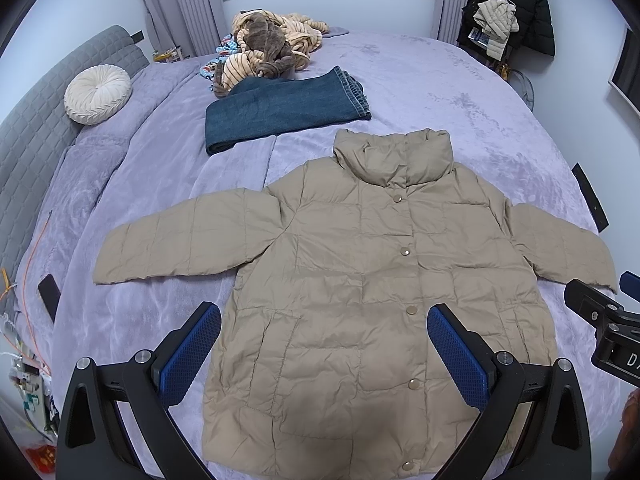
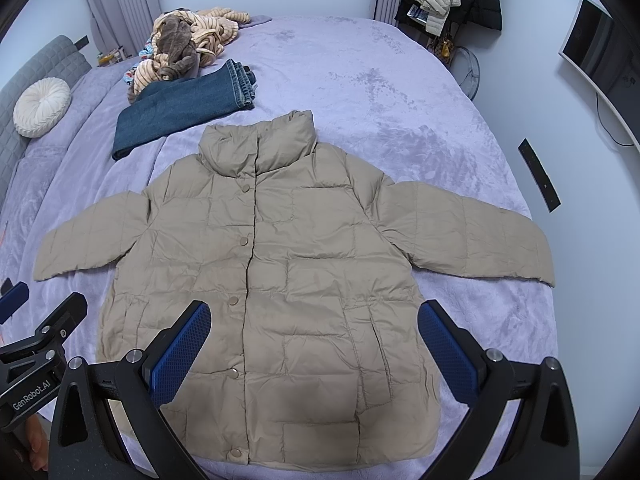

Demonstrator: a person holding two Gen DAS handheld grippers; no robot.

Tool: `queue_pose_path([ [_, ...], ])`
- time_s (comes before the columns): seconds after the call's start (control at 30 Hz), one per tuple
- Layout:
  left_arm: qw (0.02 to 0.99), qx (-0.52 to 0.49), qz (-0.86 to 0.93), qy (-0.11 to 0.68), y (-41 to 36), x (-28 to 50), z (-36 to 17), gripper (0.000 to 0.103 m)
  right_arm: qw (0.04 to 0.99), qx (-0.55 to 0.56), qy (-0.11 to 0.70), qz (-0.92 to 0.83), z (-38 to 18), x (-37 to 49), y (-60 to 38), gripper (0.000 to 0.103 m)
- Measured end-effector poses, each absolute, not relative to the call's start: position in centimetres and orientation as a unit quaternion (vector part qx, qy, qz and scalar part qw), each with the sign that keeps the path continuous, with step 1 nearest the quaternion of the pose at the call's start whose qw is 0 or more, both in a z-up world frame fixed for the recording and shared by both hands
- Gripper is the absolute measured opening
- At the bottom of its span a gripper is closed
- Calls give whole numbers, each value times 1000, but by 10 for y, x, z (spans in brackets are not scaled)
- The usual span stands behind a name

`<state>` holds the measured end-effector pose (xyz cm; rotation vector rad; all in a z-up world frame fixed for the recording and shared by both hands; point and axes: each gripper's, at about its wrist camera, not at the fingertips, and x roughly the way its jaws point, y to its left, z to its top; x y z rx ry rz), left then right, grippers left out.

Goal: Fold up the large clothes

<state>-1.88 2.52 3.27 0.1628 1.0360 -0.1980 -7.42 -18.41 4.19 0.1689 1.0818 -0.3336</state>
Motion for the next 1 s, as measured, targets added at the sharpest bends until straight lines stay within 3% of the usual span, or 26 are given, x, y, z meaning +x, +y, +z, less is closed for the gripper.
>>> queue_pose_path([
  [1.0, 856, 76, -96, 503, 32, -28, 23, 103, 839, 81, 515, -157, 41, -73, -182, 103],
])
